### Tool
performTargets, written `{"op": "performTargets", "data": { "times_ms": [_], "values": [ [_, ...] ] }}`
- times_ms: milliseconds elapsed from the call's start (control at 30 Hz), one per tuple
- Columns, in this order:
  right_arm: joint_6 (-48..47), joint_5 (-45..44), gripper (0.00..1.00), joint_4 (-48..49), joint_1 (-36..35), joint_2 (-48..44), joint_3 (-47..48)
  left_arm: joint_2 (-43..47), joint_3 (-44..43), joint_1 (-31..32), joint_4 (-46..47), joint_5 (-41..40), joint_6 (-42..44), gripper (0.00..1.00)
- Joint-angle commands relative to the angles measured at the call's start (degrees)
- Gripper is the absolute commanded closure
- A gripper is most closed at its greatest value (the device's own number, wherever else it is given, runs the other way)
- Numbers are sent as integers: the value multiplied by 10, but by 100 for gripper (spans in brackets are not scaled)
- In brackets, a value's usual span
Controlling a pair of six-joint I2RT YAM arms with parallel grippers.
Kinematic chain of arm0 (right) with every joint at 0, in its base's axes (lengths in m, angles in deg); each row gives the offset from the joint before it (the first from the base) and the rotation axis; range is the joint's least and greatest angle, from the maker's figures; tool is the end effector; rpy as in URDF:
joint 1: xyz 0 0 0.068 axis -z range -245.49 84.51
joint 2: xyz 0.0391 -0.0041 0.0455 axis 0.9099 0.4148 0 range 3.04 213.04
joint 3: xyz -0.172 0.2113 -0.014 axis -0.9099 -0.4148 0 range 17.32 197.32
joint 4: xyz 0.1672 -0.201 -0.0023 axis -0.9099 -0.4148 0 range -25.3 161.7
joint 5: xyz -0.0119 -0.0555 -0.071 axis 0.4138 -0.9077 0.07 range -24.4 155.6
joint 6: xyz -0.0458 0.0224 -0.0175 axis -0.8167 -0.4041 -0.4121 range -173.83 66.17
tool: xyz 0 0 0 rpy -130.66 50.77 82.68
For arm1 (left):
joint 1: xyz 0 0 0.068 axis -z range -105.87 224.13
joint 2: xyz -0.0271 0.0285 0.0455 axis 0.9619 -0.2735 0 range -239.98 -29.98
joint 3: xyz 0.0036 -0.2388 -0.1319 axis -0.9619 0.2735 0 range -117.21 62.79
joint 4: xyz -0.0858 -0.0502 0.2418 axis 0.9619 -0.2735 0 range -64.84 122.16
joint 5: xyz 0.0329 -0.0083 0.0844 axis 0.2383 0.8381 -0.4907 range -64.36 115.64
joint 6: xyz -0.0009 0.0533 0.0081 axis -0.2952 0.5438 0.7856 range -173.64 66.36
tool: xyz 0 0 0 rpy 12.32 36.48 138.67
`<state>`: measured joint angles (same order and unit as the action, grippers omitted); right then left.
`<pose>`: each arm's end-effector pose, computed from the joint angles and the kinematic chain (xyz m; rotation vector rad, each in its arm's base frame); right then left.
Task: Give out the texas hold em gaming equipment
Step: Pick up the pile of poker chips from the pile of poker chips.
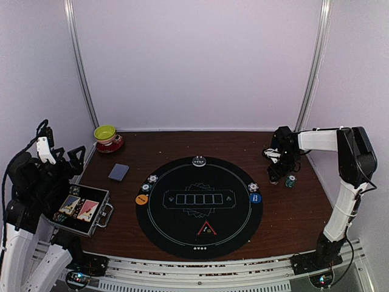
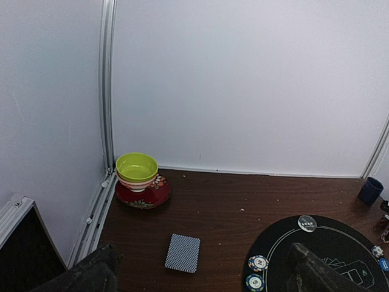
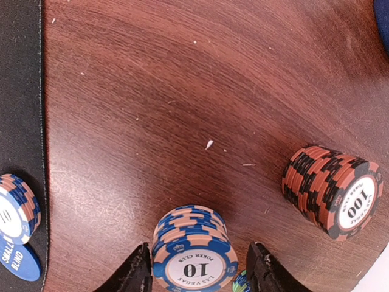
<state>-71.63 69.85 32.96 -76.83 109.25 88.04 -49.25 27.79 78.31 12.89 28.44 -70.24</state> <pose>0.3502 0.0728 0.1682 -0.7341 2.7660 0.0834 0.0993 -0.0090 0.3181 -0.1400 1.6359 -0.3179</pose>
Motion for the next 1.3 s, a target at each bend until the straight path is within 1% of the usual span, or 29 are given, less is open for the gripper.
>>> {"op": "performTargets", "data": {
  "times_ms": [0, 567, 1267],
  "values": [
    [0, -8, 47, 7, 3, 9, -3, 5, -2, -5, 33, 8, 4, 2],
    [-2, 1, 64, 3, 1, 7, -1, 5, -2, -5, 33, 8, 4, 2],
    [4, 31, 68, 11, 2, -67, 6, 7, -2, -5, 32, 4, 3, 2]
  ]
}}
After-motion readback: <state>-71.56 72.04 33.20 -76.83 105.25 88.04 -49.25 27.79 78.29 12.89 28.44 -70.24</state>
